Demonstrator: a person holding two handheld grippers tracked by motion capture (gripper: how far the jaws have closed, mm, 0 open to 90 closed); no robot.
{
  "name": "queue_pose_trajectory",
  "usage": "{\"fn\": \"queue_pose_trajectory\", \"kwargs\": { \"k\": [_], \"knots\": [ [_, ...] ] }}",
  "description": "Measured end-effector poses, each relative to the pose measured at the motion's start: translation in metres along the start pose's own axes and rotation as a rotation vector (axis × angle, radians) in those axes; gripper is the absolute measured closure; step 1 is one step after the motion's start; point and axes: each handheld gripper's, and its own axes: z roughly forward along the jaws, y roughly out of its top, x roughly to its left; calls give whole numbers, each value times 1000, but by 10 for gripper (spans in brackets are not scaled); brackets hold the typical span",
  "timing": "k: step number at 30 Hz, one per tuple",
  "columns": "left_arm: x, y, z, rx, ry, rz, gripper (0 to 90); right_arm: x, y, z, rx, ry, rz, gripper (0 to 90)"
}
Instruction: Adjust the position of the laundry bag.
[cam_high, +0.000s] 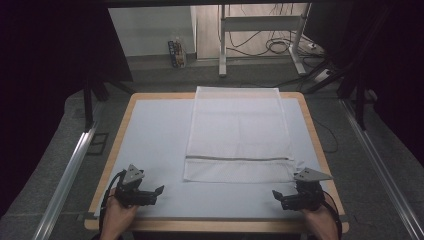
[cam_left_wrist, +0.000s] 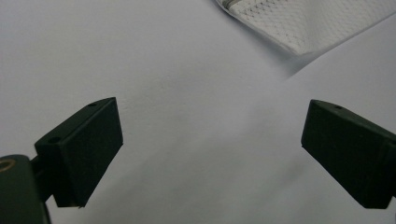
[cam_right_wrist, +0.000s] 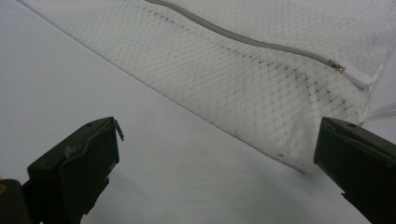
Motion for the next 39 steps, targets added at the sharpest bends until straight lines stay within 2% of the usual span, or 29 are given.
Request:
{"fn": "queue_pose_trajectory", "kwargs": {
  "k": [3,7,9,14,20,26,31,36,39],
  "knots": [
    [-1,-1,2,2,12,5,57,0,0,-1,-3,4,6,0],
    [2,-2,3,-17,-10,-5,69,-1,0,0,-5,11,6,0],
    [4,-3,4,-27,-37,-23,69,-1,0,1,0,15,11,0],
    [7,-3,4,-42,-42,-40,46,-1,1,0,1,29,22,0],
    [5,-2,8,2,-52,-45,46,-1,1,2,15,27,21,0],
    [1,0,9,14,-53,-36,44,-2,1,2,13,10,11,0],
    [-1,2,9,19,-62,-41,35,-4,0,3,9,-5,34,0],
    [-5,7,12,19,-92,-28,29,-6,1,5,-4,-30,36,0],
    [-10,11,16,36,-83,-10,47,-9,2,6,5,-41,39,0]
  ]
}}
